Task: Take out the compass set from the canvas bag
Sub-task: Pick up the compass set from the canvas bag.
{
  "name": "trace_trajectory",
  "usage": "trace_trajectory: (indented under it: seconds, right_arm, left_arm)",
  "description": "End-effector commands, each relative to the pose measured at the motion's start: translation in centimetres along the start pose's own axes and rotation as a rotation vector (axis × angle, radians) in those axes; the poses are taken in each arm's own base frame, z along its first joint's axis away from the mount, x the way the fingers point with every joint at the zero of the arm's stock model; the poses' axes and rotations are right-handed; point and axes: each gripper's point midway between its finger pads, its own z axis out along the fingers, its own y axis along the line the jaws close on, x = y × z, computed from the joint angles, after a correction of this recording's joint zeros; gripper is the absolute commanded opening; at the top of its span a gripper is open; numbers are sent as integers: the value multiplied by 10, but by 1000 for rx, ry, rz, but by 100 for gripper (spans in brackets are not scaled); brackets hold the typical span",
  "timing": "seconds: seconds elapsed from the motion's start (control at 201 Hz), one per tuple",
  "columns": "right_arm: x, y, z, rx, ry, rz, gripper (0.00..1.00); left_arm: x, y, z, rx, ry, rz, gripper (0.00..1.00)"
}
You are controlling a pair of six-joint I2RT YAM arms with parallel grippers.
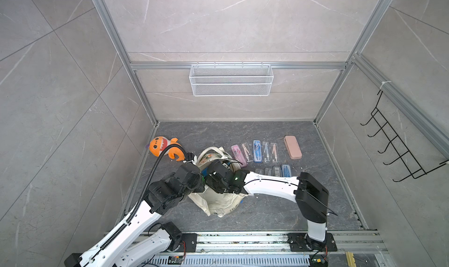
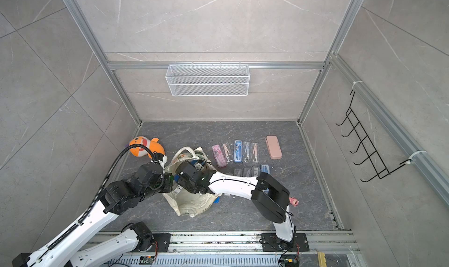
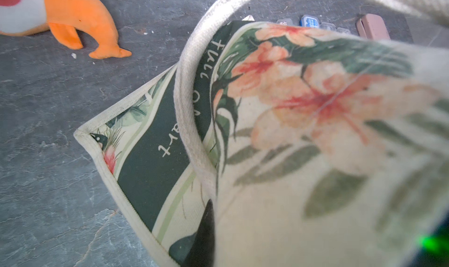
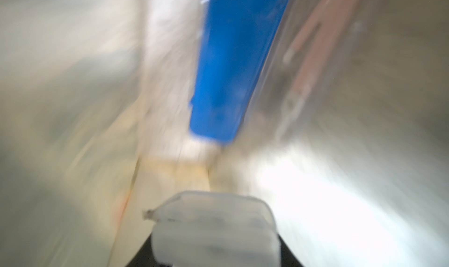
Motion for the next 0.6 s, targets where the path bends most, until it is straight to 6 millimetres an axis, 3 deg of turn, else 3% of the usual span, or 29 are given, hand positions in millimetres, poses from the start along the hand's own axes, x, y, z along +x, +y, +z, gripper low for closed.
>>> trace_trajectory:
  seconds: [0.0, 0.249, 0.464, 0.593]
  right_arm:
    - [1, -13, -35, 36, 3, -127, 46]
    - [-3, -30, -91, 66, 6, -317, 46]
    - [-10, -40, -145, 66, -12, -442, 46]
    - [-26, -50, -180, 92, -51, -482, 46]
  left_arm:
    - [-32, -2, -11, -13, -120, -57, 0]
    - [-38, 10, -7, -100, -139, -74, 0]
    - [-38, 8, -4, -109, -127, -78, 0]
    - [-41, 13, -6, -130, -148, -84, 0]
